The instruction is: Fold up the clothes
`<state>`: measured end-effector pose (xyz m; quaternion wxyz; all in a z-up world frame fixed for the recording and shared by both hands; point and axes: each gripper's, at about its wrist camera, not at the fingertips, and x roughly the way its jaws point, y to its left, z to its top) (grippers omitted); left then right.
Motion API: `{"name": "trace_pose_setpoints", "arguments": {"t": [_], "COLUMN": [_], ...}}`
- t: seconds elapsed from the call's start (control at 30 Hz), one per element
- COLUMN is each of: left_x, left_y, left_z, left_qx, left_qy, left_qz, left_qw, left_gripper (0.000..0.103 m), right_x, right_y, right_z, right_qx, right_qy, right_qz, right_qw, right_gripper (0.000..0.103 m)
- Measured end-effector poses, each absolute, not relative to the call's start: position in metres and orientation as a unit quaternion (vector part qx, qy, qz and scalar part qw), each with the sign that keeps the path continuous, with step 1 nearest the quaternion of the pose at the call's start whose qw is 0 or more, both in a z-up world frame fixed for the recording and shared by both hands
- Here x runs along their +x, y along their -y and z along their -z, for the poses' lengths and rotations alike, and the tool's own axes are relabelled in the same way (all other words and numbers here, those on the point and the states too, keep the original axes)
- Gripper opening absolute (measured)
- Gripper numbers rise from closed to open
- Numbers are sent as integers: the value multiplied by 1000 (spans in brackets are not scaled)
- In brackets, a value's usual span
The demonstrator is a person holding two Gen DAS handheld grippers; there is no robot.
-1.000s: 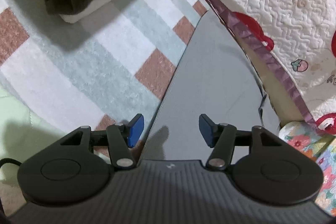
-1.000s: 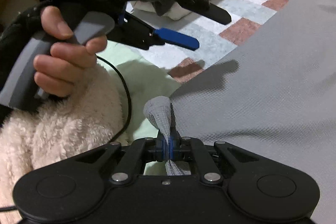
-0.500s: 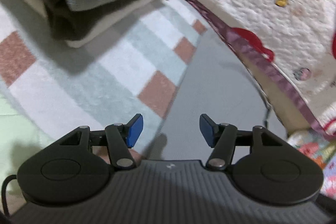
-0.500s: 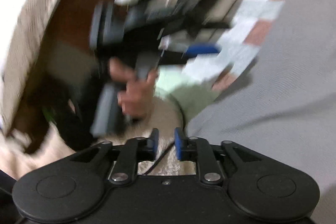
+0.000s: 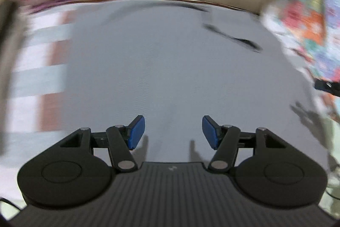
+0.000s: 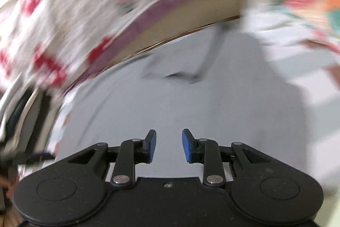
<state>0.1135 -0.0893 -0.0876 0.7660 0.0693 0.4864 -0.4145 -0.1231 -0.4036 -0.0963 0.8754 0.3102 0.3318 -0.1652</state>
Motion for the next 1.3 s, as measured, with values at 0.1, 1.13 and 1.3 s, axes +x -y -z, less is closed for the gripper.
{"name": "trace_pose_setpoints", "arguments": {"t": [0.1,1.13,1.3], "left_x": [96,45,38], "left_y": [116,89,96], "left_z": [112,138,137], "left_qx": [75,127,142], "left_qy": [-486,-466,-460], "left_qz": [436,444,455], "left_qw": [754,755,750], "left_gripper": [59,63,67], "right_x": [-163,-180,-206], "right_y": [441,537,520], "right_z": [103,187,175], "right_qx": [324,332,340], "right_qy": [-328,-301,-320], "right_qz": [209,313,293], "right_qw": [862,838,835], "right_gripper": [45,11,34]}}
